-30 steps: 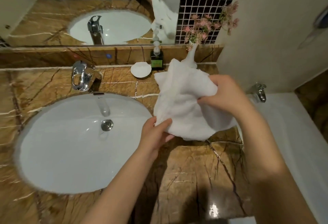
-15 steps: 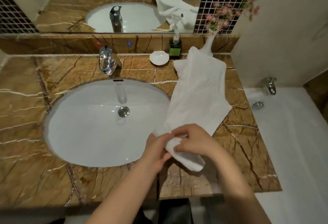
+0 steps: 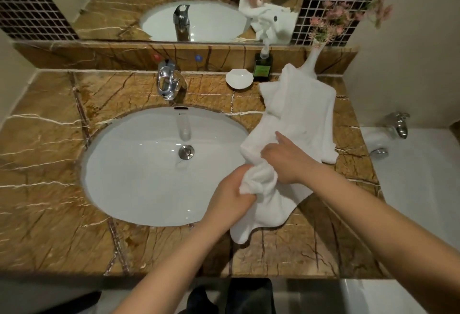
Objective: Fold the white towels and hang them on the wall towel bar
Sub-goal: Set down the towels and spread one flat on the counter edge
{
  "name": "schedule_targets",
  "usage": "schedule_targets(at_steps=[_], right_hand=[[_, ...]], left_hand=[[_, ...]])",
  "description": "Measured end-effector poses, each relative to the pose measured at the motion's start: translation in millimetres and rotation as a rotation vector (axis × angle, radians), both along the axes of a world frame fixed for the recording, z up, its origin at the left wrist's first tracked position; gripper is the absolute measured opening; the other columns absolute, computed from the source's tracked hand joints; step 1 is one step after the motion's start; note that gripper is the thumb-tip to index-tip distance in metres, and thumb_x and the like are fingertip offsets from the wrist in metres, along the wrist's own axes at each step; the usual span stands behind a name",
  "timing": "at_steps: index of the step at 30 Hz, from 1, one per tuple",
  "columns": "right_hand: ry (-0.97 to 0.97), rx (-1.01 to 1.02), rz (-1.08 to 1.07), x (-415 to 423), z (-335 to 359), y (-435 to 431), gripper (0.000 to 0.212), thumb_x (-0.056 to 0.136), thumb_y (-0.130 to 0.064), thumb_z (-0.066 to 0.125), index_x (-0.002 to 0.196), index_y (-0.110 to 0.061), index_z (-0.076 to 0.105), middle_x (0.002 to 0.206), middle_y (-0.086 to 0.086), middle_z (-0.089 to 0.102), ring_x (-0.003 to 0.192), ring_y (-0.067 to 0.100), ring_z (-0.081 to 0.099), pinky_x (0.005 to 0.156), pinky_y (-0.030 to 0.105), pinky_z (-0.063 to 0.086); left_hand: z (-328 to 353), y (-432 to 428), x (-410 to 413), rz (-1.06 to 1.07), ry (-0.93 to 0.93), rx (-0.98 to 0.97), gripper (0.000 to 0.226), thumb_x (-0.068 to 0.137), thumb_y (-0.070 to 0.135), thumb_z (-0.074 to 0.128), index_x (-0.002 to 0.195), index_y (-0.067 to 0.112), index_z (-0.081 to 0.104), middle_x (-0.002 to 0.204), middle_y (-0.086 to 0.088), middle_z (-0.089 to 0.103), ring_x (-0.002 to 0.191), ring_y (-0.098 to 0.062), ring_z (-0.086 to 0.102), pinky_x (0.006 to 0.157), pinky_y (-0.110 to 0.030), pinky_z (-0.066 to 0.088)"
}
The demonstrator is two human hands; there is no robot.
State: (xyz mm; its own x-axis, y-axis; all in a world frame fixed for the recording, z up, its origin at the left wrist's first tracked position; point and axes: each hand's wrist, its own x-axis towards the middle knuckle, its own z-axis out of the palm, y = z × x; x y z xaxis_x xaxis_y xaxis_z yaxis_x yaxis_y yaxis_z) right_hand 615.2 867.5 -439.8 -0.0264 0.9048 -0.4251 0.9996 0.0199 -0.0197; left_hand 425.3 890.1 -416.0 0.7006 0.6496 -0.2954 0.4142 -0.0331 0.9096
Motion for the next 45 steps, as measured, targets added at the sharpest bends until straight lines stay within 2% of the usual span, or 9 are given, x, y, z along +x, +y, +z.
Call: schedule_targets(at_steps=[5, 8, 12, 17, 26, 33, 39, 42, 45], right_hand=[[0.387, 0.137, -0.222, -8.9, 25.3, -17.2, 0.075, 0.084, -0.052, 0.06, 0.142, -0.053, 0.012, 0.126, -0.009, 0.048, 0.109, 0.015, 0.051, 0.094, 0.034, 0.041], [0.481, 0.163, -0.216, -29.3, 42.3, -18.2, 0.056, 0.077, -0.04, 0.072, 0.124, -0.035, 0.043, 0.101, -0.015, 0.042, 0.098, 0.013, 0.048, 0.078, 0.023, 0.038], [0.589, 0.251, -0.004, -45.7, 39.5, -25.2, 0.052, 0.063, -0.035, 0.073, 0.111, -0.016, 0.065, 0.12, -0.006, 0.056, 0.111, 0.005, 0.048, 0.097, 0.015, 0.036], [0.863, 0.175, -0.217, -64.1, 50.5, -31.7, 0.036, 0.06, -0.038, 0.062, 0.077, -0.007, 0.063, 0.074, 0.003, 0.062, 0.072, 0.018, 0.06, 0.062, 0.036, 0.043], [0.744, -0.256, -0.306, -136.5, -1.4, 9.5, 0.021, 0.079, -0.03, 0.072, 0.086, -0.011, 0.067, 0.084, 0.004, 0.067, 0.073, 0.012, 0.06, 0.066, 0.03, 0.046], [0.437, -0.088, -0.285, -167.1, -47.3, 29.3, 0.028, 0.076, -0.037, 0.07, 0.099, -0.022, 0.063, 0.101, -0.005, 0.064, 0.095, 0.017, 0.058, 0.083, 0.038, 0.049], [0.352, 0.059, -0.324, -162.9, -64.0, 7.6, 0.047, 0.074, -0.059, 0.062, 0.115, -0.036, 0.061, 0.108, -0.007, 0.064, 0.104, 0.018, 0.058, 0.081, 0.038, 0.05], [0.335, 0.125, -0.381, -157.4, -62.3, -11.4, 0.061, 0.075, -0.058, 0.064, 0.131, -0.034, 0.053, 0.116, -0.005, 0.059, 0.111, 0.017, 0.053, 0.087, 0.037, 0.047], [0.337, 0.204, -0.407, -147.5, -56.8, -30.0, 0.057, 0.077, -0.053, 0.066, 0.128, -0.029, 0.056, 0.118, -0.007, 0.057, 0.111, 0.015, 0.053, 0.085, 0.033, 0.048]], left_hand=[[41.2, 12.8, -11.8, -0.213, -0.12, 0.123, 0.037, 0.071, 0.027, 0.054, 0.106, 0.034, 0.06, 0.104, 0.006, 0.067, 0.098, -0.006, 0.06, 0.085, -0.023, 0.048], [69.0, 21.9, -23.4, -0.28, -0.19, 0.158, 0.036, 0.061, 0.031, 0.052, 0.095, 0.039, 0.06, 0.089, 0.012, 0.067, 0.084, 0.002, 0.061, 0.073, -0.016, 0.048], [93.7, 33.9, -64.2, -0.147, -0.241, 0.091, 0.039, 0.051, 0.027, 0.056, 0.089, 0.033, 0.066, 0.081, 0.007, 0.069, 0.073, -0.002, 0.061, 0.063, -0.015, 0.048], [80.8, 49.2, -132.5, 0.142, -0.246, -0.148, 0.036, 0.037, 0.027, 0.063, 0.072, 0.027, 0.069, 0.066, 0.006, 0.067, 0.06, -0.009, 0.062, 0.052, -0.019, 0.048], [-16.1, 76.1, -222.2, 0.42, -0.027, -0.403, 0.037, 0.055, 0.006, 0.057, 0.089, 0.018, 0.067, 0.075, -0.002, 0.072, 0.077, -0.026, 0.068, 0.066, -0.036, 0.054], [-66.1, 86.5, -236.6, 0.422, 0.189, -0.012, 0.027, 0.077, -0.003, 0.064, 0.094, 0.018, 0.06, 0.09, 0.004, 0.062, 0.085, -0.017, 0.059, 0.062, -0.023, 0.04], [-84.3, 75.8, -229.9, 0.305, 0.501, 0.572, 0.047, 0.075, 0.014, 0.064, 0.121, 0.018, 0.054, 0.112, -0.003, 0.06, 0.102, -0.026, 0.055, 0.078, -0.036, 0.046], [-81.9, 60.6, -216.4, 0.36, 0.571, 0.708, 0.067, 0.07, 0.001, 0.063, 0.132, 0.017, 0.046, 0.125, -0.011, 0.049, 0.114, -0.032, 0.042, 0.091, -0.044, 0.041], [-72.3, 37.9, -193.6, 0.357, 0.538, 0.803, 0.063, 0.067, -0.002, 0.067, 0.126, 0.015, 0.053, 0.123, -0.014, 0.047, 0.11, -0.034, 0.043, 0.085, -0.044, 0.043]])
